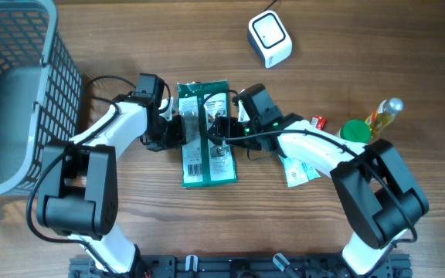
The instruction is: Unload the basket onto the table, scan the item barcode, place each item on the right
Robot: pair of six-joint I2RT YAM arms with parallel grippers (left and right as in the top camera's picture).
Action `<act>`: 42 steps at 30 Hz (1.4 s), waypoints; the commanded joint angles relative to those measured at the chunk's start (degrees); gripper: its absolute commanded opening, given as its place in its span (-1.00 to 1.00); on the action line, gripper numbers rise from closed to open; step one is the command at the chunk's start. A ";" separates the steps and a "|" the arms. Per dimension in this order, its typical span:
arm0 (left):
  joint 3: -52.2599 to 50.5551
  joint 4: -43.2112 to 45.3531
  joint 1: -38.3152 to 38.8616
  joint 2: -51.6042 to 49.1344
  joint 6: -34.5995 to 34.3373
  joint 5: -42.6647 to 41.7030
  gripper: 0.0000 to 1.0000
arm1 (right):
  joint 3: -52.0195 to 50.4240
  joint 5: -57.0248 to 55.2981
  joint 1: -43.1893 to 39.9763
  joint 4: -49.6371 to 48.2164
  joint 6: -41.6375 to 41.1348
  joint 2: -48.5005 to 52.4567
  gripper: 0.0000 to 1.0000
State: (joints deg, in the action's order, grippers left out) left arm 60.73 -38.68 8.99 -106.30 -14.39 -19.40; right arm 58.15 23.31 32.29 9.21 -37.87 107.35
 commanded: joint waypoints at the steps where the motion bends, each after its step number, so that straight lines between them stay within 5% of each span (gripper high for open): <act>1: -1.38 1.16 0.24 -0.76 0.72 1.22 -0.92 | -1.29 3.43 -1.20 0.96 0.59 1.95 0.84; 10: -4.68 5.31 0.22 -0.76 0.72 1.25 -0.92 | -2.64 5.25 -0.92 -0.07 0.11 2.08 0.55; 27: -4.92 6.01 0.22 -0.76 0.72 1.25 -0.92 | -3.74 13.07 -0.61 -8.90 -1.18 7.91 0.45; 31: -4.92 6.01 0.22 -0.76 0.72 1.25 -0.92 | -3.74 14.19 -0.61 -10.23 -1.18 8.52 0.22; 42: -4.92 5.99 0.24 -0.76 0.72 1.22 -0.92 | -3.76 13.84 -0.42 -10.60 -1.16 8.59 0.22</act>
State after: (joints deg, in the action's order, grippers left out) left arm 57.95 -32.95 8.99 -105.32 -14.39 -20.27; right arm 55.92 38.96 31.18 -2.26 -39.00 112.88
